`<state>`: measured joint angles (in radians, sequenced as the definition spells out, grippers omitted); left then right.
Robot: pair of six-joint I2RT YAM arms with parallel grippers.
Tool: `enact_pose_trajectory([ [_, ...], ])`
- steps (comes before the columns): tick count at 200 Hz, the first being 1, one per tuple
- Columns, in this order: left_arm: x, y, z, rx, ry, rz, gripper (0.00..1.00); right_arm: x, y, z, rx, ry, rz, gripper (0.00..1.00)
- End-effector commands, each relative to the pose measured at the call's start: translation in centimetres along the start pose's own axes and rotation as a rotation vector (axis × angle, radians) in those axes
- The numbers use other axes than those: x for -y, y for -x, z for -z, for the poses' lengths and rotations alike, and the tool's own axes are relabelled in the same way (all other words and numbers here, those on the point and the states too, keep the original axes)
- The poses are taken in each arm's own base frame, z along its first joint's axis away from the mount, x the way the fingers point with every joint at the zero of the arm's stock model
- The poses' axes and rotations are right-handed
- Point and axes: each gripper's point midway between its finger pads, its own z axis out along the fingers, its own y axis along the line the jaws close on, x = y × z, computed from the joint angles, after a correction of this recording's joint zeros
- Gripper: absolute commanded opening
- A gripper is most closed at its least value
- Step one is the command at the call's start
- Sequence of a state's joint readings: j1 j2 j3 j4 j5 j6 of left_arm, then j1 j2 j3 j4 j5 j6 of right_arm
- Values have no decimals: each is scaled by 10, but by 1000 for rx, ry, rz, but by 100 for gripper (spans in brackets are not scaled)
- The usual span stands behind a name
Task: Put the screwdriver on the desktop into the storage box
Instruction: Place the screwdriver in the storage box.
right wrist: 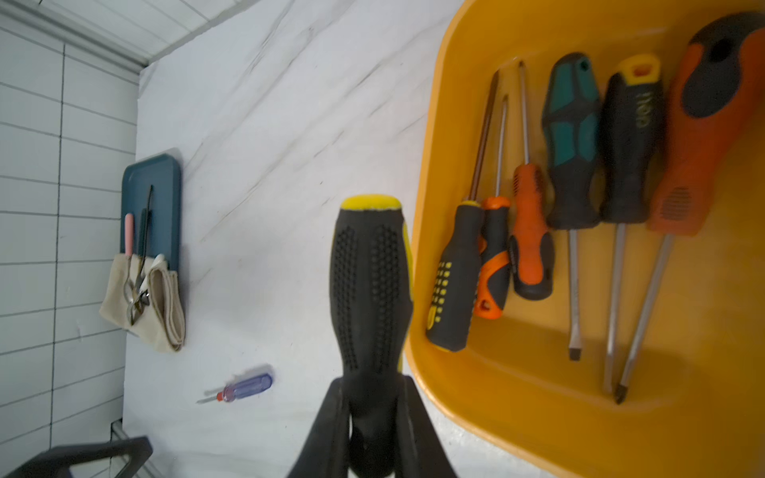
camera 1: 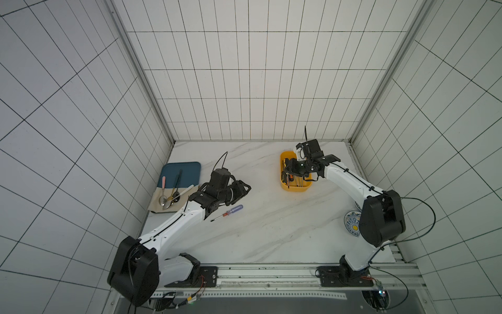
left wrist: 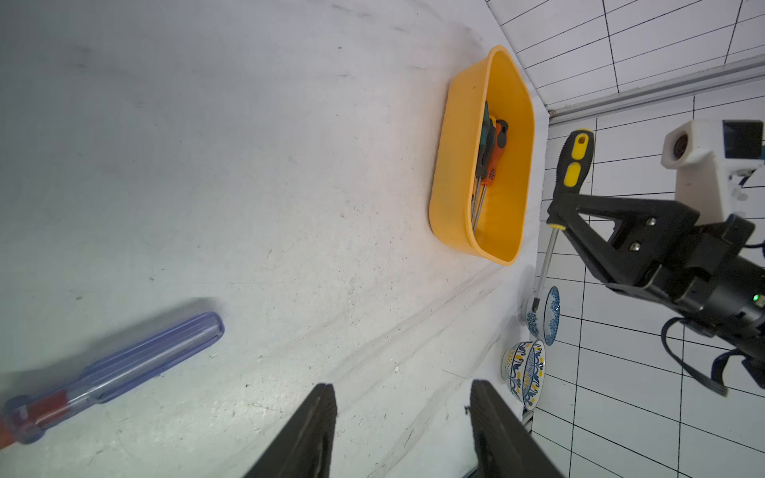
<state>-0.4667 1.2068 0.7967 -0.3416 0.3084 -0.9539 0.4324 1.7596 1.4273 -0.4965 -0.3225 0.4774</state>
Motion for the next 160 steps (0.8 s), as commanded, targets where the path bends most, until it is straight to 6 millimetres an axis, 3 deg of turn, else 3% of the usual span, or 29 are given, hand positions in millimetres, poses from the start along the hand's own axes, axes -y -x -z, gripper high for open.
enact_pose_trajectory([
  [1,-8,-2,9,9,10,-15,56,28,21,-5,10,-118,1,5],
  [55,-28,-7,17,4,34,12,56,64,44,-38,-23,-210,-13,6],
  [160,-51,-13,23,2,70,45,56,70,46,-86,-117,-199,11,9],
])
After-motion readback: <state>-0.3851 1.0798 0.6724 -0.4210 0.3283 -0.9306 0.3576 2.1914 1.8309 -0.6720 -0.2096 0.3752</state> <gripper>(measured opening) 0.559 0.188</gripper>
